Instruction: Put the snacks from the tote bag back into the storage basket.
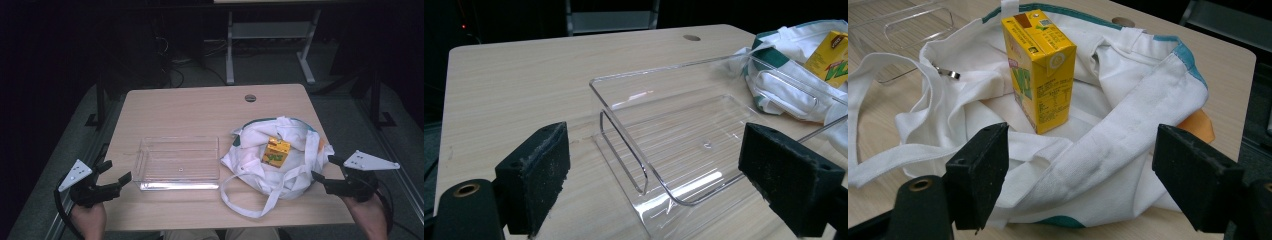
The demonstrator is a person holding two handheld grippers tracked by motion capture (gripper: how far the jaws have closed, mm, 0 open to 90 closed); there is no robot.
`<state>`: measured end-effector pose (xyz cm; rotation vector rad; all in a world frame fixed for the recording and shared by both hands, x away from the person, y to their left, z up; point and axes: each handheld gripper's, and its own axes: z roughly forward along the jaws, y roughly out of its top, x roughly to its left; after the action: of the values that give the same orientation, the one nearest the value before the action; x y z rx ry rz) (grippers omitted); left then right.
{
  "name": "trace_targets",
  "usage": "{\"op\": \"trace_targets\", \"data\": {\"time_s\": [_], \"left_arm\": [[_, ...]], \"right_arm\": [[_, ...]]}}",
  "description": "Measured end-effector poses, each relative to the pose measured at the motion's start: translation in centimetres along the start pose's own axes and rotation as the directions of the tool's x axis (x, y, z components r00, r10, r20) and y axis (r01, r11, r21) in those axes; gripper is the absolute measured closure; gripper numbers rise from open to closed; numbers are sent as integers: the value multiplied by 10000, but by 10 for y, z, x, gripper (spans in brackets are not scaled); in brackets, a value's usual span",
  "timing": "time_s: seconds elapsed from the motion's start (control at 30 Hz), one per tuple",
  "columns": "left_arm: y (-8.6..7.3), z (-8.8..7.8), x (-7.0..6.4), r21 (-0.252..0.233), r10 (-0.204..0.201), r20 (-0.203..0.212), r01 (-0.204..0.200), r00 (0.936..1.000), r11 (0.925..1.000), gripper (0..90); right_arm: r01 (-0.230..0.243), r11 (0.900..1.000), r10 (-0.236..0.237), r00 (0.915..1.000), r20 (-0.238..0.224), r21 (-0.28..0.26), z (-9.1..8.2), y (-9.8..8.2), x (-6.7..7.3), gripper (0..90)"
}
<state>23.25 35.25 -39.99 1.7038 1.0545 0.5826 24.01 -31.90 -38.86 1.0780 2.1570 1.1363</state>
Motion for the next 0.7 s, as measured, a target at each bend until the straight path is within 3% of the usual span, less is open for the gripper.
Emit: {"op": "trace_targets", "data": {"time_s": [0.3, 0.43, 0.7], "left_arm": [[0, 0, -1, -22, -34, -3, 34, 10000, 10000, 125], [0, -1, -1, -34, -70, -51, 70, 10000, 10000, 125], [-1, -2, 0, -79, -81, 20, 81, 10000, 9999, 125]], "right_arm": [[65, 9993, -58, 9998, -191, 378, 0, -1, -2, 219], [-16, 9974, 51, 9988, -493, 715, 1, 0, -4, 210], [508, 9893, -384, 9950, -917, 1371, 4, 16, -8, 194]]}}
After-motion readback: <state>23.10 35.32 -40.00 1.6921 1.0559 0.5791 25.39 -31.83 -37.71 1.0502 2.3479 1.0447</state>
